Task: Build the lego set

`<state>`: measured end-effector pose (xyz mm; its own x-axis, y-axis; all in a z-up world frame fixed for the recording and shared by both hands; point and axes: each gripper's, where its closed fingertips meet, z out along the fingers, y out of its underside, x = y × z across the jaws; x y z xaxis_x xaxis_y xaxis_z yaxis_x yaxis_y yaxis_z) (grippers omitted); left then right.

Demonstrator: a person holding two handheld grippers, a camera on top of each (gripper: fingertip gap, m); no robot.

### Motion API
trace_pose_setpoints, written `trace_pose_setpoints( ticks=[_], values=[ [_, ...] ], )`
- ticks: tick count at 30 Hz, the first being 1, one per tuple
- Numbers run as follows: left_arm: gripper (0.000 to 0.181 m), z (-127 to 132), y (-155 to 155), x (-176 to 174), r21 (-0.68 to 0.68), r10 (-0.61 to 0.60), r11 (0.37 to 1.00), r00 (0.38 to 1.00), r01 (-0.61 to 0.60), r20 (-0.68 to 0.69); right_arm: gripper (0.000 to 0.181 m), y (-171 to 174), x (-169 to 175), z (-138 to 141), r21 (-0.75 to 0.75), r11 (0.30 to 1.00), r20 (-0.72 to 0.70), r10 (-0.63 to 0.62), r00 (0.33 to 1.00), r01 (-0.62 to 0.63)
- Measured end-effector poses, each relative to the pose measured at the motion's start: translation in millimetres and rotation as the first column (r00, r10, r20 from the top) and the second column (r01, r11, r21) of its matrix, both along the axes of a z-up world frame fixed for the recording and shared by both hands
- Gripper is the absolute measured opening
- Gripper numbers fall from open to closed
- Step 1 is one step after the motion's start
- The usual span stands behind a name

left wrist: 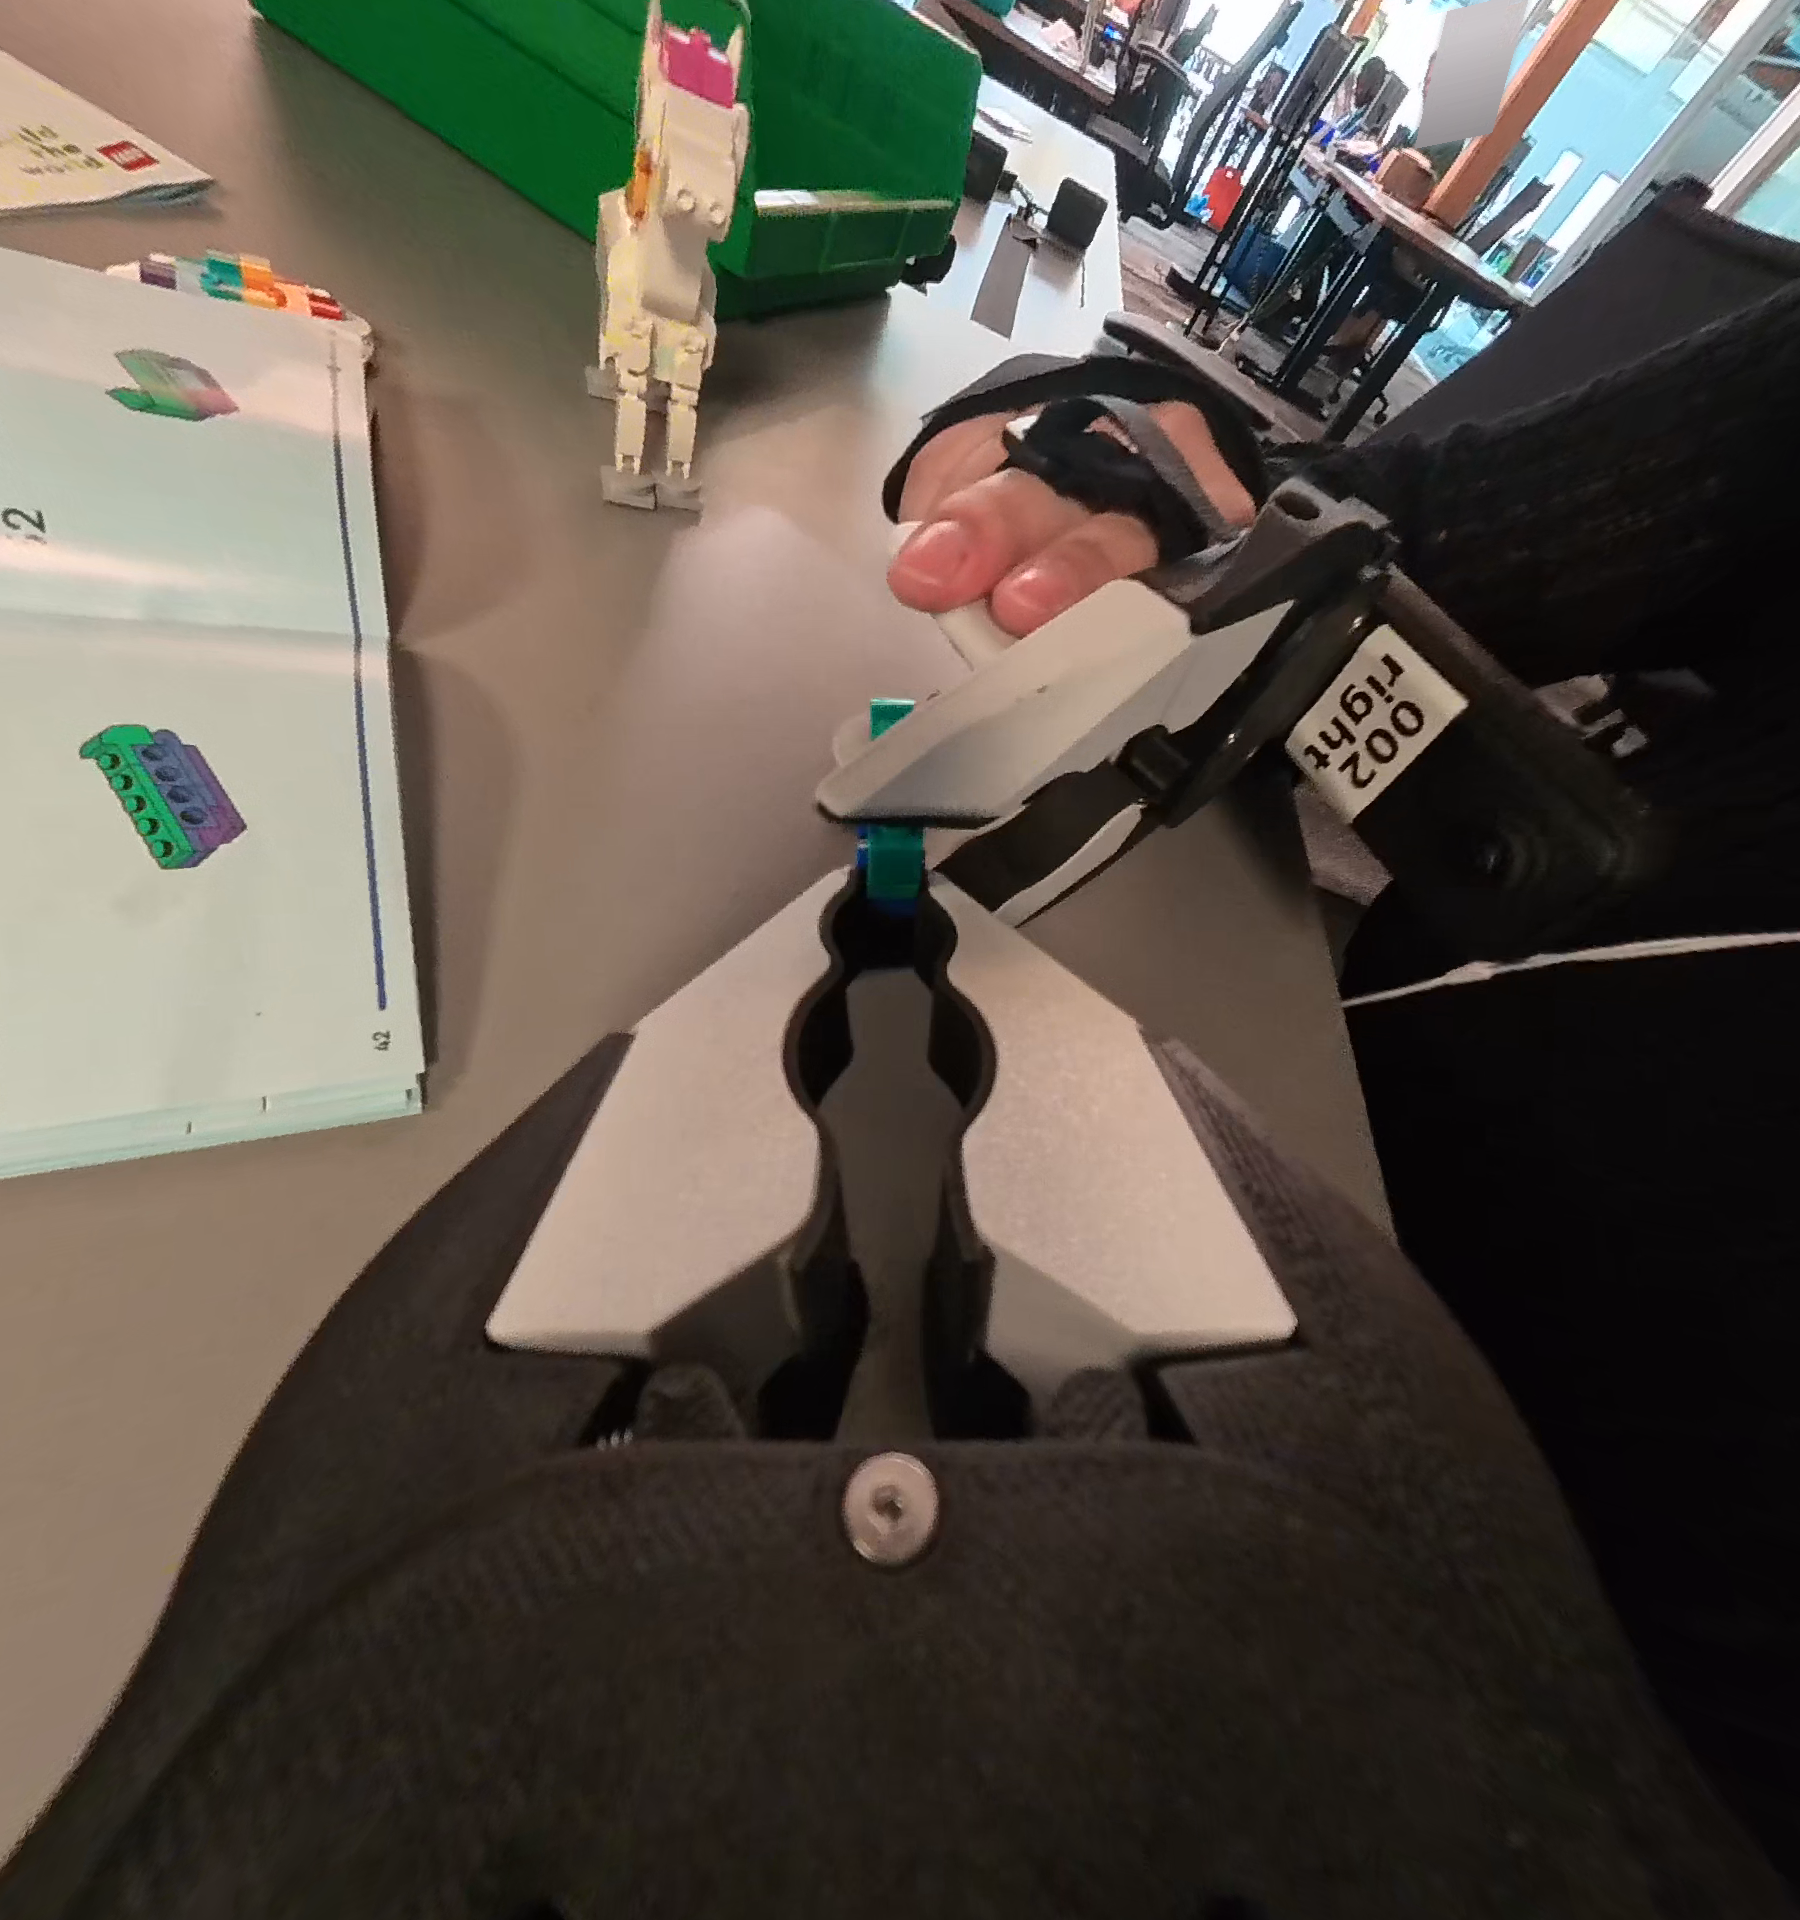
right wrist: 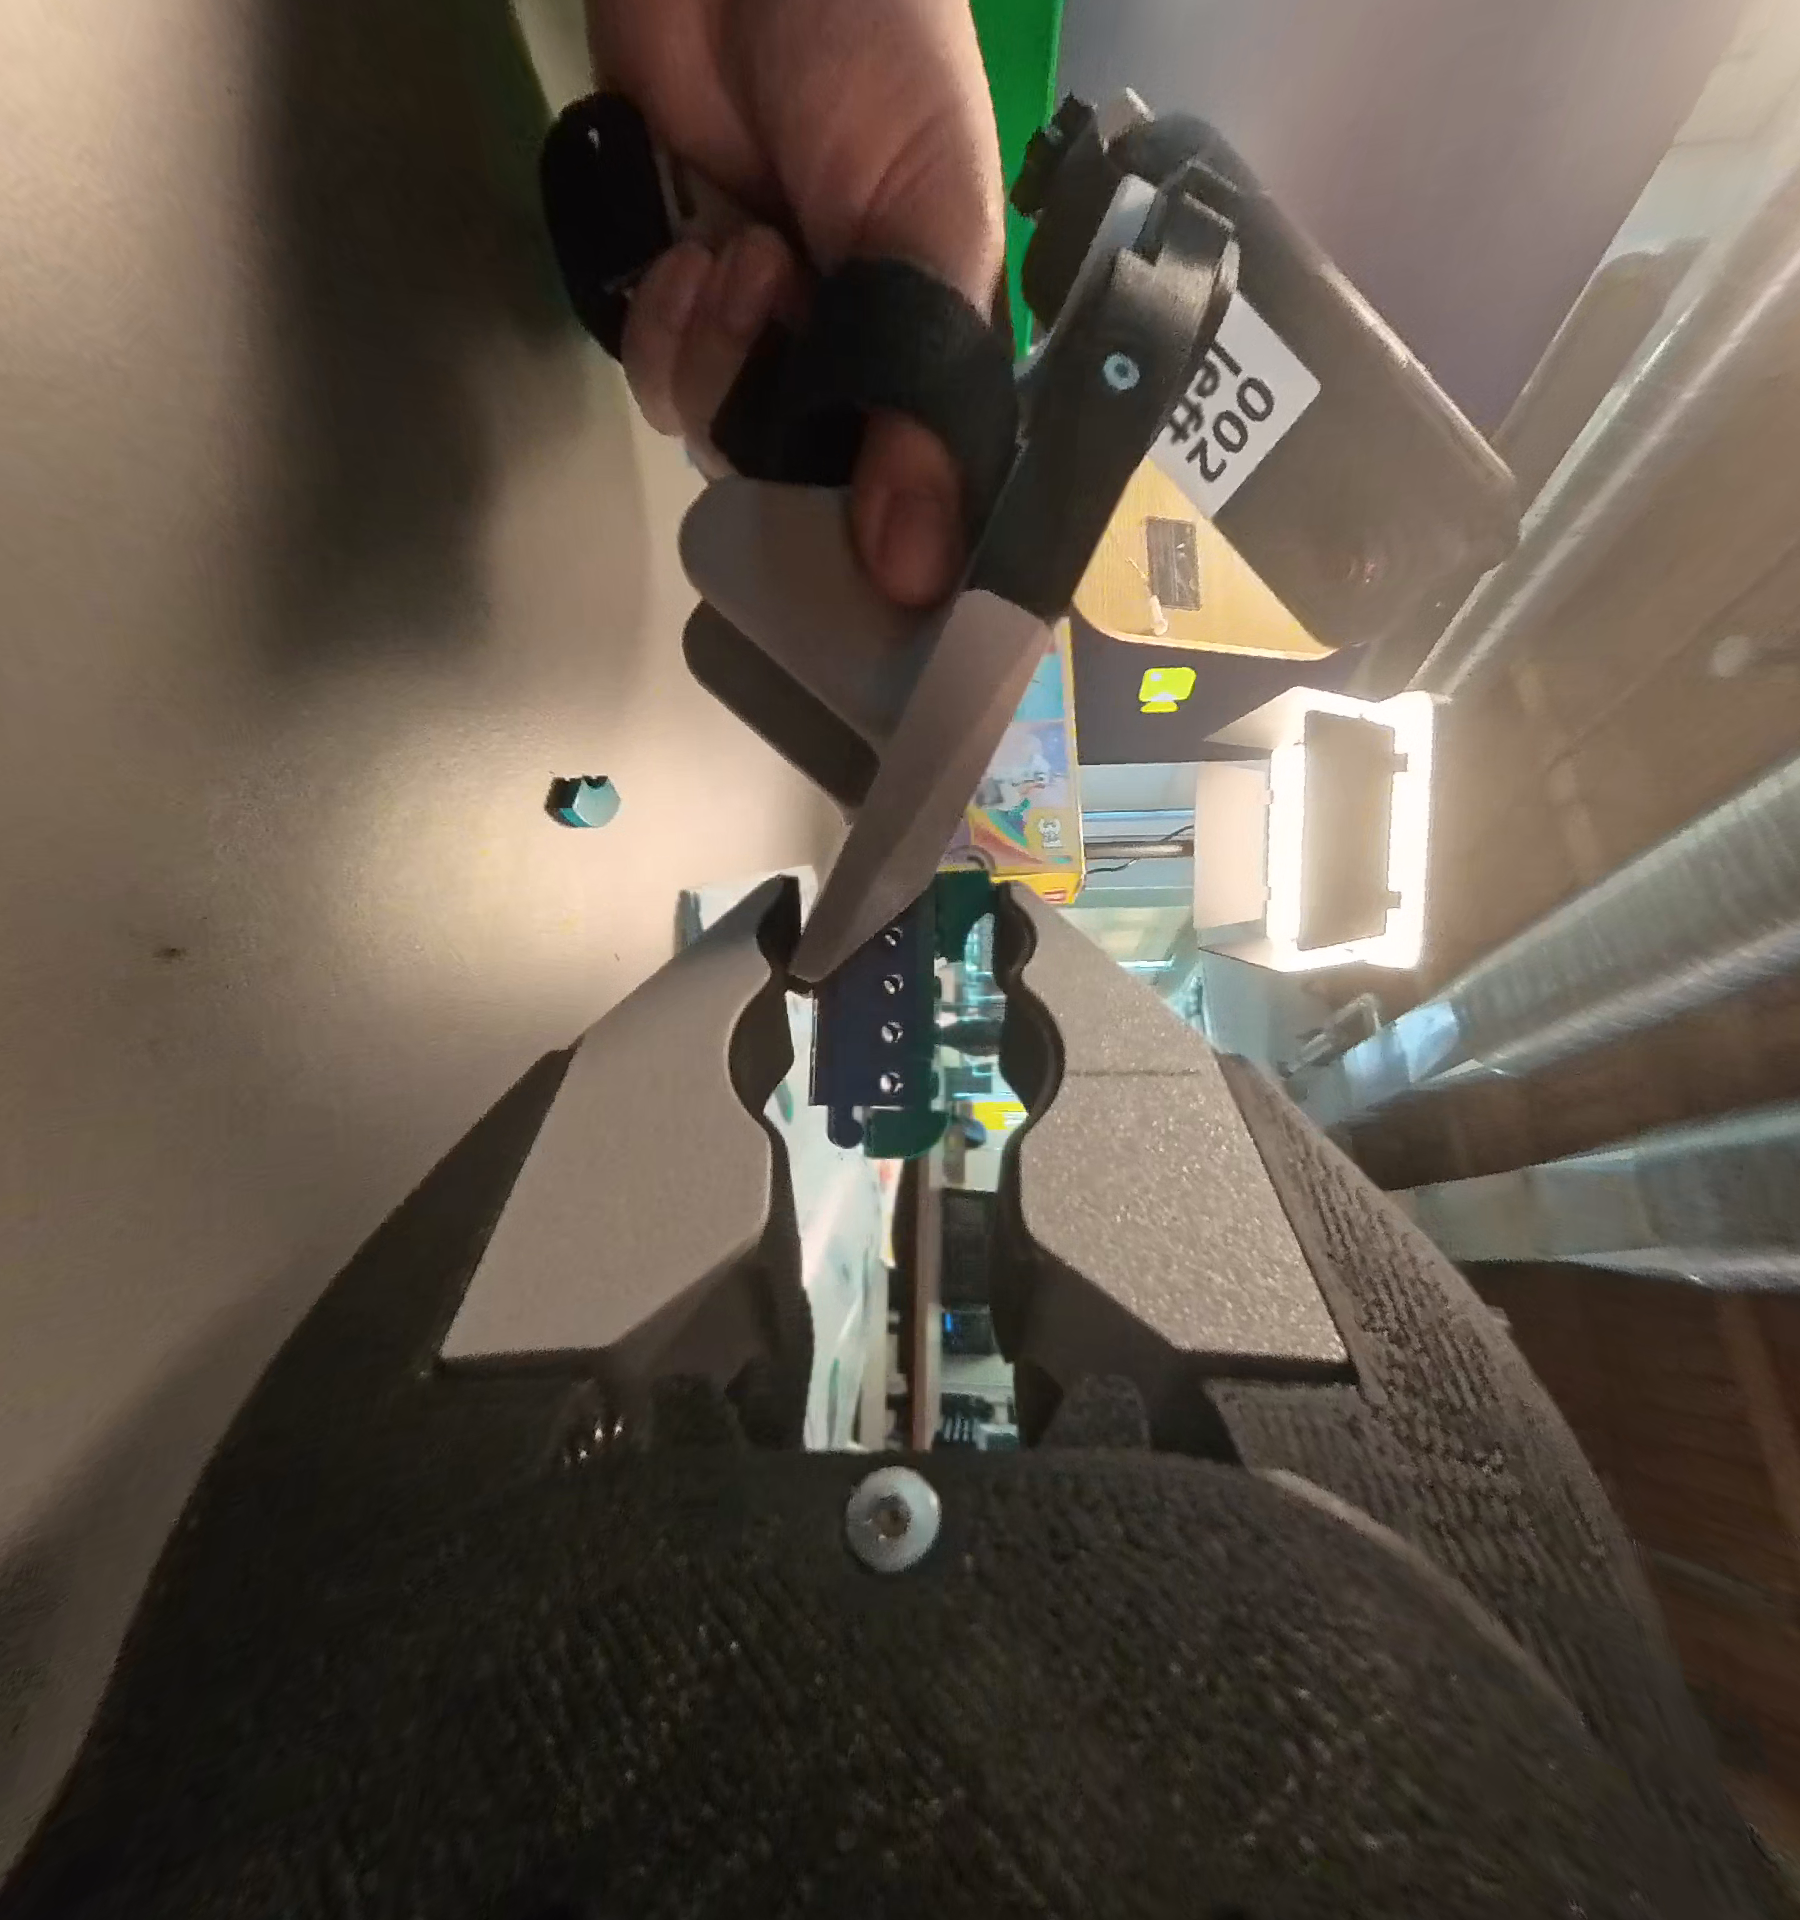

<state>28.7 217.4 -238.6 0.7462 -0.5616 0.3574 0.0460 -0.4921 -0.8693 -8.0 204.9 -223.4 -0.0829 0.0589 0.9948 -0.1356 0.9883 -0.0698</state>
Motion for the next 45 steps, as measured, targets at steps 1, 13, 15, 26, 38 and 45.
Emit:
trace_pose_setpoints(
  ticks=[1, 13, 15, 26, 38, 45],
  values=[
    [0.008, 0.4, 0.2, 0.4, 0.001, -0.001, 1.000, 1.000, 0.001, 0.005, 0.035, 0.0, 0.2, 0.1, -0.008, 1.000, 0.004, 0.005, 1.000, -0.005],
    [0.008, 8.2, -1.1, 0.0, 0.011, -0.009, 1.000, 0.997, 0.009, 0.079, 0.029, 0.1, -0.9, 6.1, -0.183, 0.983, 0.021, -0.007, 1.000, 0.010],
    [0.008, 7.7, -1.4, 0.3, 0.009, -0.012, 1.000, 0.997, 0.011, 0.077, 0.029, -0.2, -0.8, 5.4, -0.195, 0.981, 0.028, -0.004, 1.000, 0.010],
    [0.008, 4.1, 1.8, -7.3, 0.014, 0.028, 0.999, 0.999, -0.028, 0.034, 0.050, 10.5, 4.9, 0.7, -0.449, 0.893, 0.181, 0.103, 0.978, -0.011],
    [0.008, 1.3, -4.6, 0.9, 0.152, -0.032, 0.986, 0.979, 0.063, -0.202, 0.033, 15.7, 31.4, 0.7, -0.907, 0.339, 0.408, 0.570, 0.713, 0.248],
    [0.008, 0.4, -8.4, 9.7, 0.160, -0.077, 0.981, 0.973, 0.113, -0.216, 0.009, 3.4, 41.0, -5.5, -0.896, 0.355, 0.441, 0.632, 0.637, 0.268]
  ],
)
